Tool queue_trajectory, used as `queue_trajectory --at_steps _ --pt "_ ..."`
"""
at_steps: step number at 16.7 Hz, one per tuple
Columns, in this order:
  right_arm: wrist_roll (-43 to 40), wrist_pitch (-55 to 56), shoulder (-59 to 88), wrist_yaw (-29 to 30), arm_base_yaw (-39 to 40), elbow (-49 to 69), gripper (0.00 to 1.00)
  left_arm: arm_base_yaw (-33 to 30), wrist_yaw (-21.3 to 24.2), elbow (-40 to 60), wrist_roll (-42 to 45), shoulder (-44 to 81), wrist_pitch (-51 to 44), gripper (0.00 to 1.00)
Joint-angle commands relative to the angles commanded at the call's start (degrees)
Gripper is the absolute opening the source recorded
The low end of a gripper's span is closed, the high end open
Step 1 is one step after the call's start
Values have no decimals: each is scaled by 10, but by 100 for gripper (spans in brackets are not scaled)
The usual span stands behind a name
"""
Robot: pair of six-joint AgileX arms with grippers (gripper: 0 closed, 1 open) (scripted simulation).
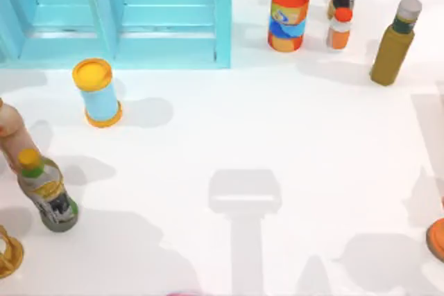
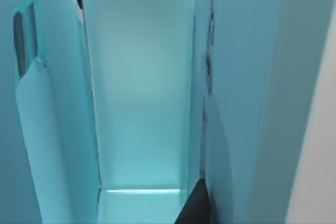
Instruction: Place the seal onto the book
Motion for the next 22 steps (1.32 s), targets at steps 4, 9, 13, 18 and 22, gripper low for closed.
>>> queue_trajectory --at_steps 4,9,13,18,22 --pt "0 0 0 0 0 0 100 18 41 -68 6 -98 -76 0" --pt "0 0 0 0 0 0 100 76 107 -167 12 -330 -194 0" --pt "0 0 0 0 0 0 100 135 138 -234 20 -488 -276 0" --pt "0 0 0 0 0 0 100 169 153 -254 28 -553 -305 0" --pt "0 0 0 0 0 0 100 166 151 -253 28 -550 -304 0"
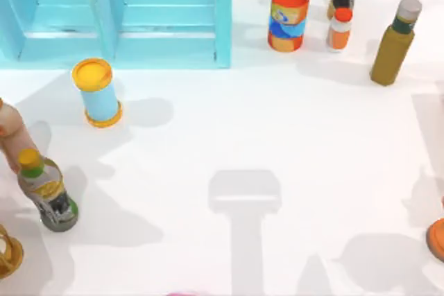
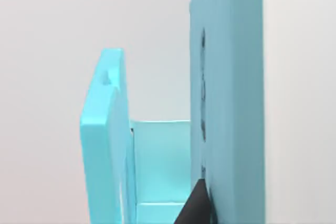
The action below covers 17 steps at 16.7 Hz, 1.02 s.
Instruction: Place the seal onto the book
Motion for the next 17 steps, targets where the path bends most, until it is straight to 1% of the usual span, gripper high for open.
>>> queue_trajectory --at_steps 2,4,6,8,10,12,14,17 --pt "0 0 0 0 0 0 100 -16 -9 0 -16 0 -3 0" --pt "0 0 0 0 0 0 100 -54 -30 0 -53 1 -9 0" --pt "0 0 0 0 0 0 100 -116 -65 2 -109 2 -16 0" --pt "0 0 0 0 0 0 100 -194 -109 7 -179 2 -25 0" --pt "0 0 0 0 0 0 100 -285 -163 15 -260 3 -34 0" --pt "0 0 0 0 0 0 100 -382 -228 25 -351 5 -42 0" --pt "0 0 0 0 0 0 100 -480 -303 37 -449 9 -50 0" --pt "0 0 0 0 0 0 100 -624 -432 55 -602 25 -59 0"
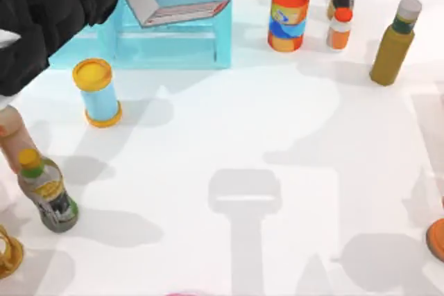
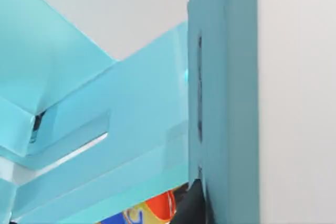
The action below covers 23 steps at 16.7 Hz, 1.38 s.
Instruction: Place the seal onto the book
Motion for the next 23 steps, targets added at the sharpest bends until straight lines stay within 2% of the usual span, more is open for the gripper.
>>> queue_trajectory --at_steps 4,7,11,14,16,18,23 --pt "0 0 0 0 0 0 100 -169 -185 22 -210 46 -7 0" --pt "0 0 0 0 0 0 100 -269 -324 32 -360 103 -9 0" --pt "0 0 0 0 0 0 100 -361 -493 37 -533 192 -13 0" --pt "0 0 0 0 0 0 100 -403 -591 38 -628 249 -15 0" --pt "0 0 0 0 0 0 100 -419 -637 38 -673 276 -16 0" --pt "0 0 0 0 0 0 100 -426 -661 38 -696 289 -16 0" --pt "0 0 0 0 0 0 100 -427 -665 38 -700 291 -16 0"
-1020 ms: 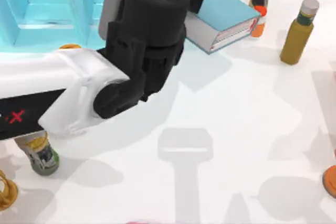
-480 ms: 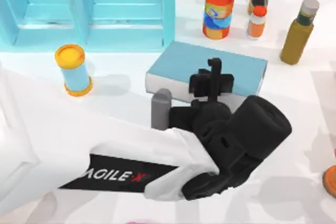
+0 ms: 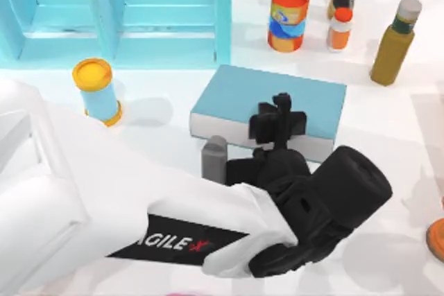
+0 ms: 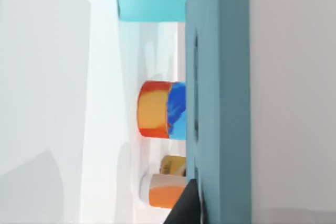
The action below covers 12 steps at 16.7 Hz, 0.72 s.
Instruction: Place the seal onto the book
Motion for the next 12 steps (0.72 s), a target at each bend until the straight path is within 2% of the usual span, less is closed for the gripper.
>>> queue_trajectory --at_steps 12 --pt "0 0 0 0 0 0 100 -4 -2 -11 -9 13 1 0"
